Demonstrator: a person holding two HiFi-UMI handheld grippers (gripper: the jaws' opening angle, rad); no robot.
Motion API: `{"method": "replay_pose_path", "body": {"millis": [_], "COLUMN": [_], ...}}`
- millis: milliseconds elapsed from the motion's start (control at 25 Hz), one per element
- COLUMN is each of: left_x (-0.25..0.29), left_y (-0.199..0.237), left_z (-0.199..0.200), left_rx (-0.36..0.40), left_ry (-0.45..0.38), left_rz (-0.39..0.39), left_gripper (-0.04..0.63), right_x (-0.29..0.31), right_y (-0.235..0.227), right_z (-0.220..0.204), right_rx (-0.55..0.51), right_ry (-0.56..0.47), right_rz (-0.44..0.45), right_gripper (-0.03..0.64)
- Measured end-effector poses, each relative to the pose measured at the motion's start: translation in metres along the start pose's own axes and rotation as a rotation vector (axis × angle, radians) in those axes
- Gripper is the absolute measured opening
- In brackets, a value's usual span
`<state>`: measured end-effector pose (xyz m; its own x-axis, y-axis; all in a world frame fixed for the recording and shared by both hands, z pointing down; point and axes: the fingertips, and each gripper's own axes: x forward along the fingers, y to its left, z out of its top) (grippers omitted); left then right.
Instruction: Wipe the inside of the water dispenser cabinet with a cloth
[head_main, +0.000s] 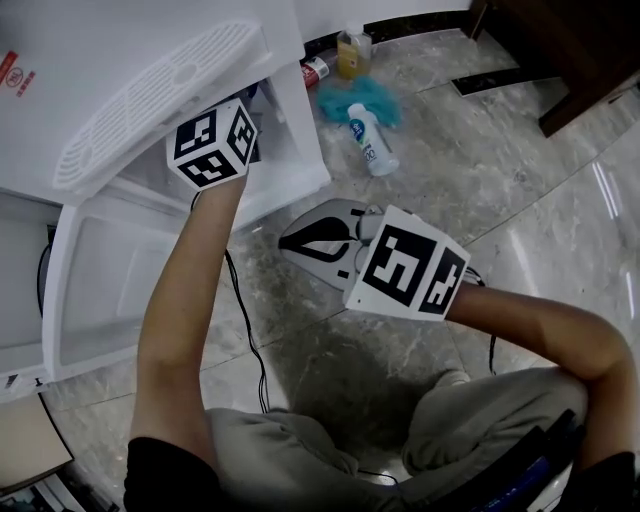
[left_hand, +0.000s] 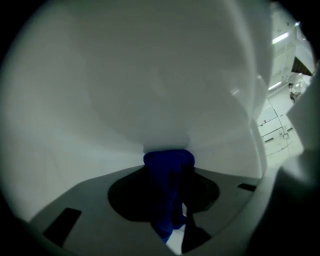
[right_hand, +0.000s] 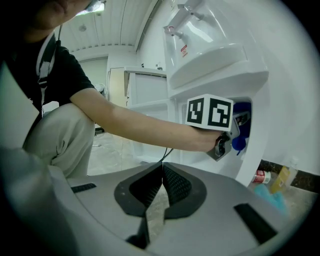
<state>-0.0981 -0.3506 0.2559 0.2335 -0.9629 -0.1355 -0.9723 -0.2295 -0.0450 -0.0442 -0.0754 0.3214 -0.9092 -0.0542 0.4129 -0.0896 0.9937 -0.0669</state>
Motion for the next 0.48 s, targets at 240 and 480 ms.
{"method": "replay_pose_path", "body": {"millis": [240,480], "left_x": [0.027,0.012], "left_y": [0.029,0.014], "left_z": [0.001,-0.003], "left_rx": [-0.034,-0.09], "left_ry": [-0.058,-0.029], "left_rz": [0.131,0.082], "left_gripper": [0.135,0.135], "right_x": [-0.006,-0.008], "right_y": [0.005,0.008], "right_z": [-0.004,-0.008], "right_rx": [0.01,0.018], "right_ry": [0.004,0.014], "right_rz": [0.003,0.015], "right_gripper": [-0.002,-0.002]}}
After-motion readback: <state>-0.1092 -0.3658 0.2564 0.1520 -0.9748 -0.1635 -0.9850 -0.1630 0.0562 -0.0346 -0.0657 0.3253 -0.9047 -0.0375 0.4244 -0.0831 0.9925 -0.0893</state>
